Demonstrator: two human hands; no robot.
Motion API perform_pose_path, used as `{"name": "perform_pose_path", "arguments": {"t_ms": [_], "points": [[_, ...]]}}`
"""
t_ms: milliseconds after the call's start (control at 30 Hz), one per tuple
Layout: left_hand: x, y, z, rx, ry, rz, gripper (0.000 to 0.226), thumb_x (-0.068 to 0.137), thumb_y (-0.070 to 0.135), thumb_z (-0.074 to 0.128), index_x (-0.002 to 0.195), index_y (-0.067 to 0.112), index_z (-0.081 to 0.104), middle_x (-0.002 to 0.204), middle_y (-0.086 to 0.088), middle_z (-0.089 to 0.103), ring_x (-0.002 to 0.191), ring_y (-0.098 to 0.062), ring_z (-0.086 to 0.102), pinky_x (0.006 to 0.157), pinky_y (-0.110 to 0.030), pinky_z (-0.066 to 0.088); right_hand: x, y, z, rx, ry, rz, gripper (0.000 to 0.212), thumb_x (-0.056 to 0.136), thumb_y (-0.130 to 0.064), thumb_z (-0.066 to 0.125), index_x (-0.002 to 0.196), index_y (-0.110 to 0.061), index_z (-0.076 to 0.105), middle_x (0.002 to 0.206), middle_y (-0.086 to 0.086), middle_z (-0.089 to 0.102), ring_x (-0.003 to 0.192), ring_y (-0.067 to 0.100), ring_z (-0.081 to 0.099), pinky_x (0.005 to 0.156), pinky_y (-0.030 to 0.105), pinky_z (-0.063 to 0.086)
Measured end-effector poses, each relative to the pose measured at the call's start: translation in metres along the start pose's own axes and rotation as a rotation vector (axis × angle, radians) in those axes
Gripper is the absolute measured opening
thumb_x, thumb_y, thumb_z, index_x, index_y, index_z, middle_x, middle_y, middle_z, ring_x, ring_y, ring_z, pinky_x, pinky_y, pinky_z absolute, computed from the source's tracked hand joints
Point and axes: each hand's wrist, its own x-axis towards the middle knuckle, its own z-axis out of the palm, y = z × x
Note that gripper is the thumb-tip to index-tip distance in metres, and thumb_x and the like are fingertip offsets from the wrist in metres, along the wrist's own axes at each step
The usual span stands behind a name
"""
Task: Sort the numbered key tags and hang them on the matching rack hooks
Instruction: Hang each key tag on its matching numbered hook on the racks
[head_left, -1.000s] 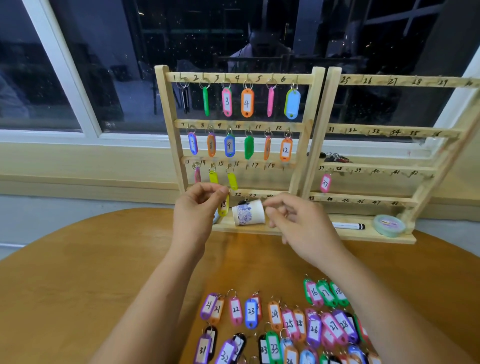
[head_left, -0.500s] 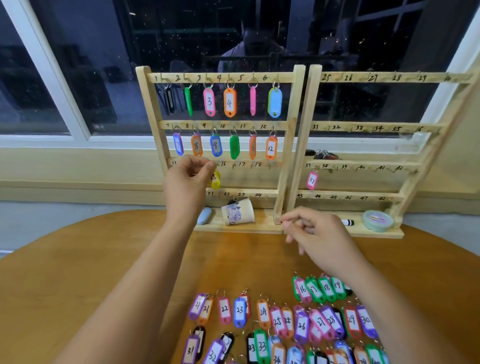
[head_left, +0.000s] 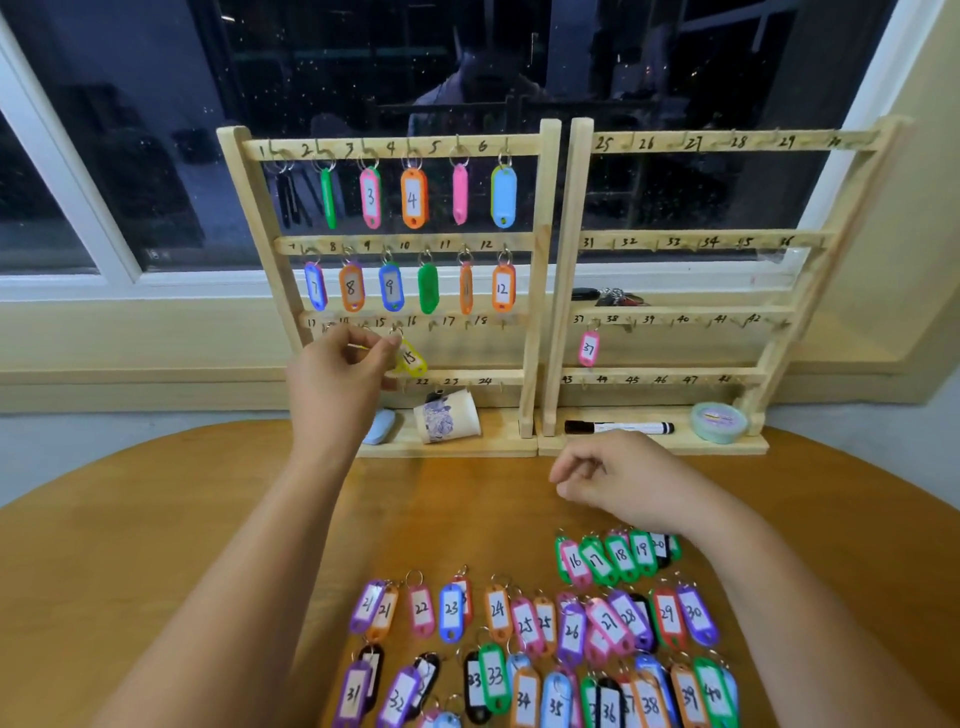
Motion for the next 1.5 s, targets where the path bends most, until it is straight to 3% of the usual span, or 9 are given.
{"name": "perform_pose_path", "arguments": {"t_ms": [267,333,533,800,900,1033,1167,1400,1500], "points": [[-0.052,-0.025,0.021,0.095,-0.214,-0.097,0.015,0.096,0.032,0.079,0.087,0.021,0.073,0.078,0.004,0.078,0.062,-0.013,0.075,0.069,-0.037,0.056,-0.002,-0.001,0.008,-0.075,-0.139,0.048,0.018,0.082,-0.029,0.09,0.093,-0.034,0.076,0.086,-0.018,0.075,0.076,0.008,0.073,0.078,0.039,0.063],[-0.064,-0.029,0.033,0.136,-0.33,-0.103,0.013,0.096,0.03,0.078,0.086,0.023,0.073,0.076,0.003,0.077,0.065,-0.015,0.075,0.075,-0.04,0.06,-0.003,-0.003,0.01,-0.095,-0.169,0.06,0.023,0.079,-0.032,0.092,0.095,-0.033,0.075,0.086,-0.015,0.076,0.078,0.009,0.074,0.081,0.041,0.064],[-0.086,-0.035,0.05,0.233,-0.53,-0.037,0.009,0.095,0.034,0.078,0.087,0.033,0.074,0.078,0.009,0.074,0.072,-0.009,0.073,0.076,-0.042,0.062,-0.007,-0.011,0.018,-0.217,-0.18,0.074,0.029,0.079,-0.034,0.093,0.096,-0.03,0.07,0.087,-0.008,0.074,0.074,0.009,0.071,0.065,0.031,0.057],[-0.094,-0.039,0.052,0.249,-0.618,0.009,0.006,0.095,0.038,0.078,0.091,0.035,0.074,0.083,0.012,0.076,0.079,-0.006,0.072,0.081,-0.041,0.062,-0.003,-0.011,0.023,-0.196,-0.124,0.077,0.011,0.092,-0.019,0.079,0.088,-0.028,0.074,0.081,-0.009,0.074,0.059,0.002,0.063,0.049,0.018,0.043],[-0.094,-0.037,0.052,0.229,-0.665,0.025,0.003,0.096,0.036,0.077,0.098,0.038,0.075,0.09,0.017,0.077,0.085,-0.002,0.072,0.084,-0.034,0.061,-0.002,-0.013,0.02,-0.106,-0.044,0.041,0.012,0.092,-0.019,0.08,0.086,-0.028,0.076,0.079,-0.01,0.075,0.065,0.0,0.067,0.056,0.018,0.046],[-0.096,-0.032,0.05,0.176,-0.759,0.054,0.02,0.098,0.021,0.073,0.112,0.034,0.075,0.099,0.023,0.078,0.096,0.005,0.07,0.085,-0.012,0.053,-0.001,-0.015,0.017,0.103,0.006,-0.029,0.014,0.09,-0.014,0.082,0.089,-0.027,0.076,0.078,-0.005,0.078,0.074,0.007,0.076,0.08,0.04,0.063],[-0.097,-0.029,0.048,0.118,-0.792,0.041,0.018,0.098,0.017,0.074,0.109,0.031,0.078,0.1,0.016,0.079,0.093,0.003,0.071,0.08,-0.009,0.052,0.0,-0.019,0.018,0.229,0.06,-0.08,0.012,0.091,-0.012,0.081,0.092,-0.024,0.077,0.079,-0.001,0.079,0.079,0.014,0.077,0.088,0.051,0.062],[-0.096,-0.025,0.047,0.005,-0.76,-0.035,0.014,0.101,0.019,0.072,0.105,0.029,0.08,0.099,0.008,0.082,0.099,-0.021,0.076,0.095,-0.038,0.058,-0.002,-0.025,0.018,0.302,0.165,-0.113,0.012,0.093,-0.015,0.082,0.095,-0.025,0.077,0.083,-0.005,0.079,0.081,0.011,0.077,0.088,0.046,0.064],[-0.095,-0.026,0.049,-0.082,-0.74,-0.066,0.012,0.097,0.031,0.073,0.105,0.032,0.081,0.099,0.0,0.082,0.101,-0.041,0.073,0.098,-0.058,0.056,-0.002,-0.027,0.019,0.303,0.212,-0.118,0.012,0.091,-0.016,0.083,0.096,-0.026,0.077,0.085,-0.007,0.079,0.082,0.01,0.077,0.084,0.044,0.065]]}}
